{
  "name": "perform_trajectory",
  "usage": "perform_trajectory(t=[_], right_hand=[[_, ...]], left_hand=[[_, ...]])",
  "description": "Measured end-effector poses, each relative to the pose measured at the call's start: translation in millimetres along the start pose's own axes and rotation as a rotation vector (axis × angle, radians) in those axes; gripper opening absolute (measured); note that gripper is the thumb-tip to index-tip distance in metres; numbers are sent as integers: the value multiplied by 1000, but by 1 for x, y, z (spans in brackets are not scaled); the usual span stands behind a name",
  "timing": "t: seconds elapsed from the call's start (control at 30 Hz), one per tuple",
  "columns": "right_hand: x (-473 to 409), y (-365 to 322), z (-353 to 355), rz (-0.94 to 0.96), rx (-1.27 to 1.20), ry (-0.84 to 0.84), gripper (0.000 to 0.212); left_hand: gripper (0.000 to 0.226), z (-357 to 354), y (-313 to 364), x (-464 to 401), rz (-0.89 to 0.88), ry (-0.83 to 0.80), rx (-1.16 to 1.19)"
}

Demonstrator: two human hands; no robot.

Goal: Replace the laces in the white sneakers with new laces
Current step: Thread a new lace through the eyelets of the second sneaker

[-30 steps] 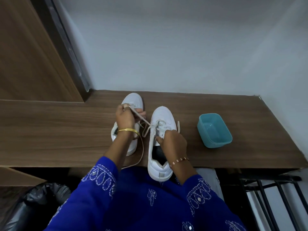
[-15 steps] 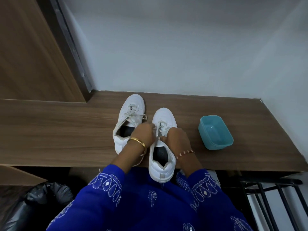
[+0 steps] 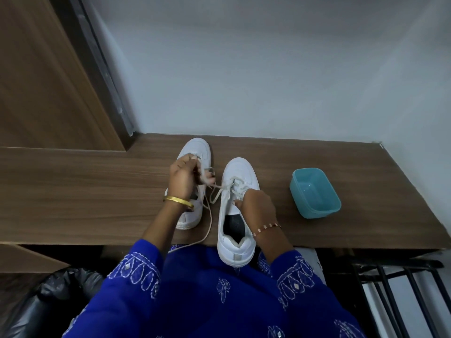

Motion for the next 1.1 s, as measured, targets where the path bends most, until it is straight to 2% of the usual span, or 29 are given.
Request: perform_trajectory(t=[0.1,0.17,0.23,0.27,0.33,0.4,0.5,0.57,0.63,0.7,0.8,0.87,1.0,1.07,1.1], right_hand=[[0,4,0,16,-15,8,33],[0,9,0,32,-22,1,36],[3,10,-1,60,1,-26,39],[5,11,-2,76,14,-32,36],[10,10,-2,103,22,-18,28],[12,10,-1,118,17,9,26],[10,10,0,115,12,11,26],[9,8,0,113,19,6,26],[9,8,0,112,10,10,28],[9,9,0,112,3,18,27],[7,12,2,107,10,25,28],[5,14,1,97,10,9,31],[2,17,0,77,3,-5,33],[2,16,-1,82,11,4,33],[2,16,-1,82,14,5,33]], left_hand=[[33,13,20,1,-58,94,-182],[28,14,23,-4,-113,51,-601],[14,2,9,-5,-139,-97,-1113],[21,-2,1,-2,-163,-134,-1286],[31,-14,-10,7,-216,-153,-1442],[28,-30,-26,14,-270,-207,-1518],[29,-40,-52,13,-259,-310,-1658],[27,-39,-52,11,-254,-291,-1593],[24,-32,-42,10,-255,-211,-1368],[24,-18,-37,7,-177,-129,-1002],[31,-4,-39,4,57,-48,-250],[33,-2,-39,1,181,-25,71],[44,5,-22,1,191,29,99],[48,12,-20,3,167,65,-42],[40,15,-19,3,144,74,-182]])
Point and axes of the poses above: each hand's wrist, its own x-axis away from the middle knuckle, its own z-axis out of the back of the hand, y = z × x, the point moved 10 cm from there along -x, towards the middle knuckle, and after that the axes turned 1 degree about -z, right-handed, at the moved point
